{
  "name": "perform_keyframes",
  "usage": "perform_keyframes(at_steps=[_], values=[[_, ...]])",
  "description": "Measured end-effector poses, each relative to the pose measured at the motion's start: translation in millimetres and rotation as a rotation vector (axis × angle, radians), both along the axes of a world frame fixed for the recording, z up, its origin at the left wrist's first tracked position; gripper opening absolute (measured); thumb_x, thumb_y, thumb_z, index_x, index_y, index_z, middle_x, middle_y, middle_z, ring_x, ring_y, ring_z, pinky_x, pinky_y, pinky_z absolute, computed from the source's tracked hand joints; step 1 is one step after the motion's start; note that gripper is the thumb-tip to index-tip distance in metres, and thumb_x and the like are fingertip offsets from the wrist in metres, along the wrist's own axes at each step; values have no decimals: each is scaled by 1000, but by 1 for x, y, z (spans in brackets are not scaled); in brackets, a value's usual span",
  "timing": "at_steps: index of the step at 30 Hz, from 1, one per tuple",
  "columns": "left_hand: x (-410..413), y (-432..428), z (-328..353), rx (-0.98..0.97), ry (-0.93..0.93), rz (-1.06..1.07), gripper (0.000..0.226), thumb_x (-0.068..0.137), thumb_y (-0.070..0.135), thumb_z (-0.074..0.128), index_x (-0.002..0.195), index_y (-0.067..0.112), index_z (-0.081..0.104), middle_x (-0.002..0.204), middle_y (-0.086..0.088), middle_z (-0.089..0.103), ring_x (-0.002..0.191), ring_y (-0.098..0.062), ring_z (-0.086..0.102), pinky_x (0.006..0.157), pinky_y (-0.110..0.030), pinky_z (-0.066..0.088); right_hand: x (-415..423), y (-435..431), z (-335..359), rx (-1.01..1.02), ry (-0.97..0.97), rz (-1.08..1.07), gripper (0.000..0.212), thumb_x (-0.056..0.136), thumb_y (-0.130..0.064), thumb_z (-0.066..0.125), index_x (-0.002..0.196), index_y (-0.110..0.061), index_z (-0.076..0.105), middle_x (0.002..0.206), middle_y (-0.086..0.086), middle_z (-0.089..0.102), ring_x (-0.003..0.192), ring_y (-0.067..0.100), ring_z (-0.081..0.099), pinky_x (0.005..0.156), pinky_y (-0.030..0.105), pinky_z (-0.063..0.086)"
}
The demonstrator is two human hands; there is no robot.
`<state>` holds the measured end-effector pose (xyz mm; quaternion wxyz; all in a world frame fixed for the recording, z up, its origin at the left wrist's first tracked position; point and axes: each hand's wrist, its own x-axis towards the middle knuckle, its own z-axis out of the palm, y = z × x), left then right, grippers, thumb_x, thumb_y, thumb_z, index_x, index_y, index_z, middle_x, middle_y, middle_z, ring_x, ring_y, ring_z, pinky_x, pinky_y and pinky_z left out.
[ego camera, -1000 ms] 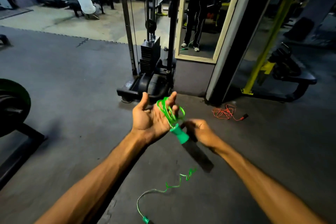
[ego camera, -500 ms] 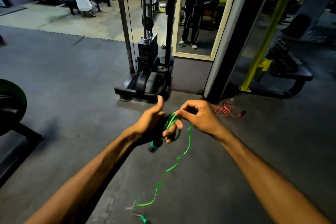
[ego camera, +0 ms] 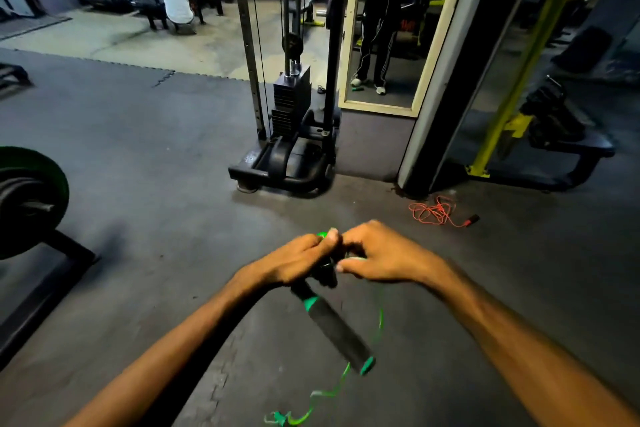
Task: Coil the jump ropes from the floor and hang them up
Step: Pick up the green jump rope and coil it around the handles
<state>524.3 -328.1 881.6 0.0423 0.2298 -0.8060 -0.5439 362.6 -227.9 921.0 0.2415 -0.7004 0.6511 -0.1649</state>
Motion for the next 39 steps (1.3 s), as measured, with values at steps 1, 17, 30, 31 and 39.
perform_keyframes(at_steps=[1, 17, 30, 31, 39], values=[[2, 2, 5, 85, -75, -74, 88, 92, 71, 11, 87, 4, 68, 76, -15, 72, 71, -21, 69, 79, -40, 55, -4, 0, 11, -36, -79, -8, 8, 75, -22, 75, 75, -16, 69, 66, -2, 68, 55, -2, 53, 56, 27, 45], [-8, 2, 32, 1072, 529, 404, 28, 87, 20, 53, 99, -1, 68, 39, 8, 32, 34, -5, 30, 42, -15, 21, 12, 13, -103, 152, -686, -393, 39, 102, -27, 42, 70, -21, 63, 61, 6, 56, 48, 9, 51, 53, 25, 41], [-3, 23, 15, 329, -73, 24, 67, 102, 52, 23, 86, 5, 68, 66, -11, 68, 58, -20, 59, 60, -30, 44, -8, 3, 15, -169, -25, -76, 22, 63, -31, 84, 69, -20, 67, 60, -5, 65, 52, 2, 51, 51, 25, 41], [-3, 21, 19, 436, -77, -12, 87, 98, 63, 9, 92, 0, 68, 62, -15, 64, 56, -23, 56, 59, -30, 44, -16, 1, 11, -203, -152, -167, 31, 57, -30, 90, 65, -16, 63, 55, -4, 59, 49, 3, 45, 47, 25, 37], [4, 18, 25, 615, 130, 58, 15, 94, 9, 57, 90, -3, 66, 46, -3, 42, 42, -14, 40, 46, -24, 36, -10, 3, -48, -190, -836, -369, 26, 69, -47, 78, 69, -21, 73, 63, -3, 66, 51, 9, 52, 40, 22, 42]])
